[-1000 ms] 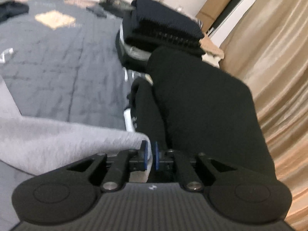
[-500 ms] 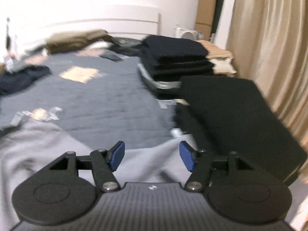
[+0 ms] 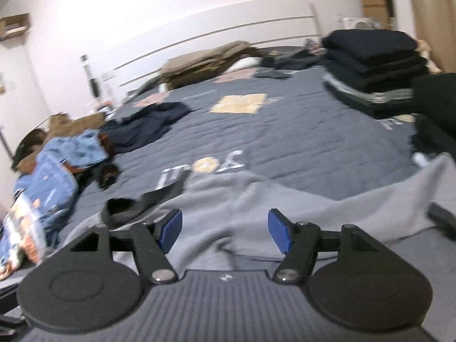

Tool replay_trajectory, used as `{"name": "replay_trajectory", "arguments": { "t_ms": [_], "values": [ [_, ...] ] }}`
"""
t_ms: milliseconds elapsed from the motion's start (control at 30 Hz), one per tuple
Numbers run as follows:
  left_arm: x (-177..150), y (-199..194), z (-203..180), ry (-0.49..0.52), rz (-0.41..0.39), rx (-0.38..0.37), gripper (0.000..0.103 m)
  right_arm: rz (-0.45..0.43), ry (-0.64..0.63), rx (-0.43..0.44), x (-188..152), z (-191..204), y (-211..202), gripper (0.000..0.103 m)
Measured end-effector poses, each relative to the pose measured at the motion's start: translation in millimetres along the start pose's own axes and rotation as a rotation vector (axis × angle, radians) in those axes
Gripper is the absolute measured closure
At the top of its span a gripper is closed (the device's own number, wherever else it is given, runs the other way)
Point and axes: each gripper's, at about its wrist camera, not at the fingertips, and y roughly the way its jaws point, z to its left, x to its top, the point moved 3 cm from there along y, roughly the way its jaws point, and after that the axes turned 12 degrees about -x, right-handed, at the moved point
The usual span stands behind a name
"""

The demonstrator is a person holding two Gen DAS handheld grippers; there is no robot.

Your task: Fold clothes

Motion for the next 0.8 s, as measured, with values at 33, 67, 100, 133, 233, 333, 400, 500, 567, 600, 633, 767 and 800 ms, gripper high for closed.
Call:
{"name": "replay_trajectory", "arguments": {
  "t_ms": [33, 67, 100, 133, 233, 333, 400, 500, 567, 600, 633, 767, 800],
  "values": [
    [0, 0, 1, -0.002, 0.002, 0.008, 0.033, -0.001, -0.014, 0.014, -3, 7, 0, 0.037],
    [0, 0, 3, -0.006, 0.002, 0.017, 0.033, 0.004, -0.027, 0.023, -5, 14, 2, 0.037],
    [0, 0, 5, -0.009, 0.001, 0.027, 0.033, 0.008, -0.032, 0.036, -8, 19, 2, 0.037],
    [0, -1, 7, -0.014, -0.001, 0.035, 0.033, 0.011, -0.037, 0.049, -10, 24, 3, 0.037],
    [0, -3, 13, -0.021, -0.009, 0.06, 0.033, 0.022, -0.046, 0.088, -17, 36, 5, 0.036],
    [0, -7, 17, -0.02, -0.016, 0.082, 0.033, 0.035, -0.064, 0.111, -24, 47, 8, 0.036],
    [-1, -10, 21, -0.023, -0.018, 0.099, 0.033, 0.046, -0.073, 0.126, -26, 52, 10, 0.036],
    [-1, -15, 27, -0.022, -0.019, 0.122, 0.033, 0.059, -0.087, 0.148, -30, 59, 11, 0.036],
    [-1, -20, 30, -0.016, -0.021, 0.138, 0.033, 0.061, -0.098, 0.163, -31, 63, 9, 0.036],
    [-2, -22, 32, -0.018, -0.022, 0.145, 0.033, 0.06, -0.103, 0.173, -31, 65, 8, 0.036],
    [-2, -24, 34, -0.02, -0.023, 0.152, 0.033, 0.061, -0.108, 0.181, -31, 67, 7, 0.036],
    [-3, -33, 44, -0.025, -0.02, 0.182, 0.033, 0.069, -0.109, 0.205, -33, 73, 4, 0.035],
    [-4, -35, 46, -0.025, -0.019, 0.189, 0.033, 0.071, -0.112, 0.212, -33, 75, 3, 0.035]
  ]
}}
